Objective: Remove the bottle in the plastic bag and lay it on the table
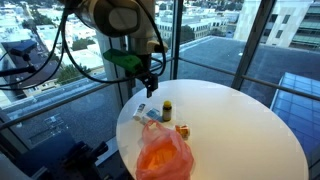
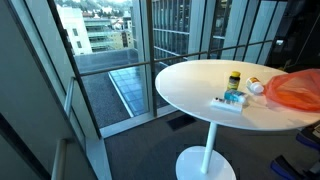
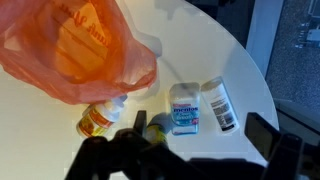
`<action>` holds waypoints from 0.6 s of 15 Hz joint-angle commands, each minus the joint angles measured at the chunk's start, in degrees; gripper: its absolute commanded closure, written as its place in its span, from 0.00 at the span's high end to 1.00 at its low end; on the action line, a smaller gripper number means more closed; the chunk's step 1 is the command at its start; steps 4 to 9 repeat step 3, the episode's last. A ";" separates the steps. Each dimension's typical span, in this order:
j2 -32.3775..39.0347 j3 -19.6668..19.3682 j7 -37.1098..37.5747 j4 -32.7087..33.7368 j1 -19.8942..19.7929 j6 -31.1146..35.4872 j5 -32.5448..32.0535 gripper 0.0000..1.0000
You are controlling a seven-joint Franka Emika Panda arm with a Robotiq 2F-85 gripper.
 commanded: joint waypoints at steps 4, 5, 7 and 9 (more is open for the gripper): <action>-0.48 -0.17 0.11 0.01 0.14 -0.43 -0.05 1.00; -0.48 -0.17 0.11 0.01 0.14 -0.43 -0.05 1.00; -0.48 -0.17 0.11 0.01 0.14 -0.43 -0.05 1.00; -0.48 -0.17 0.11 0.01 0.14 -0.43 -0.05 1.00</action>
